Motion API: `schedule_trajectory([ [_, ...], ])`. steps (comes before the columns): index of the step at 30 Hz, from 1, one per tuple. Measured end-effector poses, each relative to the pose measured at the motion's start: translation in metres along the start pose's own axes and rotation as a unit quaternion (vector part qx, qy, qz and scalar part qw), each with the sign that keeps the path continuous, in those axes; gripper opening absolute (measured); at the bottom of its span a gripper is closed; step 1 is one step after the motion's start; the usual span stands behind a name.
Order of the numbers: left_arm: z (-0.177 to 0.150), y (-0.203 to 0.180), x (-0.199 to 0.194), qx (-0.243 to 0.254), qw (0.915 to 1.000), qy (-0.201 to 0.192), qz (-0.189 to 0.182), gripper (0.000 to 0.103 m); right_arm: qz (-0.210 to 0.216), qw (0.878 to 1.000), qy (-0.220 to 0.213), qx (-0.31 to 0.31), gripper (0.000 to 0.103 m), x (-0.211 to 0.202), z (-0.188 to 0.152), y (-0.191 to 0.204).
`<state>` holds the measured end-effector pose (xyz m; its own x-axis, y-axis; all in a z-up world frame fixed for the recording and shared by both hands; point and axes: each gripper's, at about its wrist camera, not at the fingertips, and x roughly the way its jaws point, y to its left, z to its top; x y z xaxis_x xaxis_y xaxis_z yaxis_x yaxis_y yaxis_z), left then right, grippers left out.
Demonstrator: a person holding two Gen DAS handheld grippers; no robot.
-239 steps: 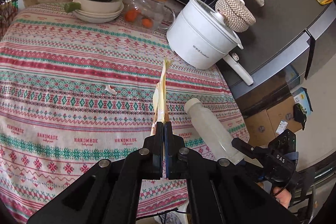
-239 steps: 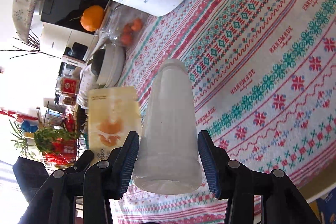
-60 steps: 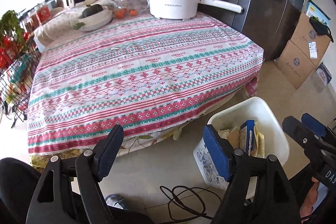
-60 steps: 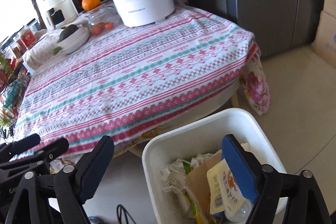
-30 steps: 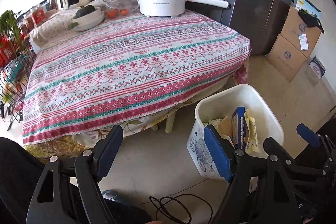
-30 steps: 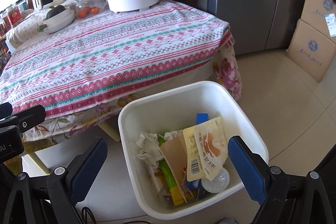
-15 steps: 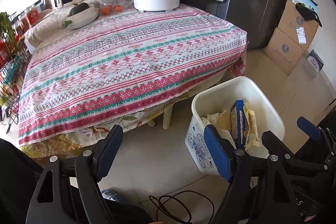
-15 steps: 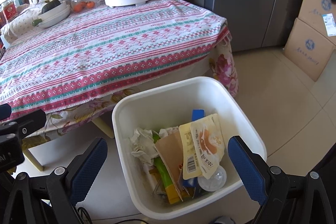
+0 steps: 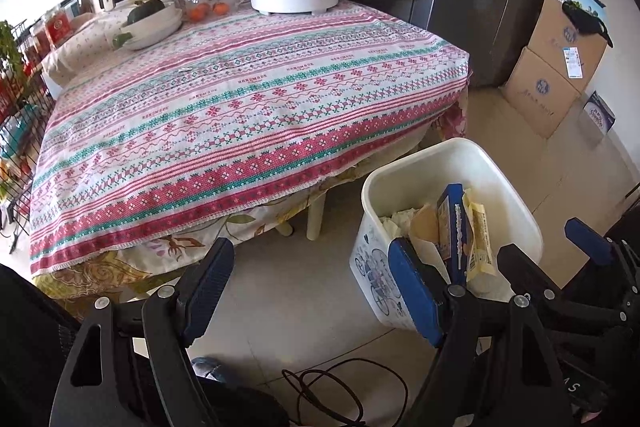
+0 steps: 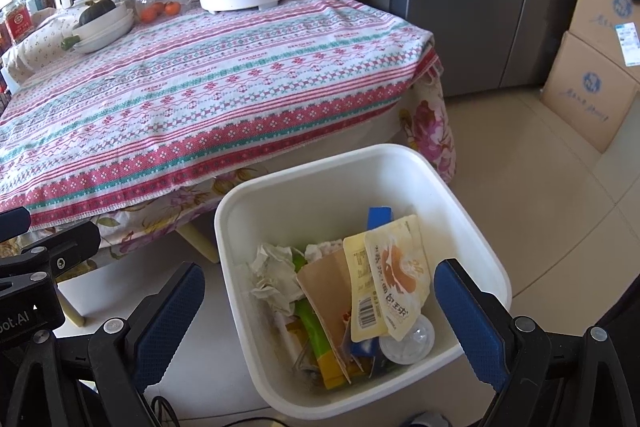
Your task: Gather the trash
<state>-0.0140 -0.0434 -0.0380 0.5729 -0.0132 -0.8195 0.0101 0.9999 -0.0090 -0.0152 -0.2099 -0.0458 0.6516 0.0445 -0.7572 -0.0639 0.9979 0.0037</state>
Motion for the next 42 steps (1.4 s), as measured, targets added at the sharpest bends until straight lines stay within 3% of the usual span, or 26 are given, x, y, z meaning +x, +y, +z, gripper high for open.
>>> schedule_trajectory([
  [42, -0.0023, -0.0007, 0.003, -0.001, 0.9999, 0.011, -0.01, 0.083, -0.006, 1.0, 0.002, 0.006, 0.096, 0.0031, -0.004, 0.0003],
])
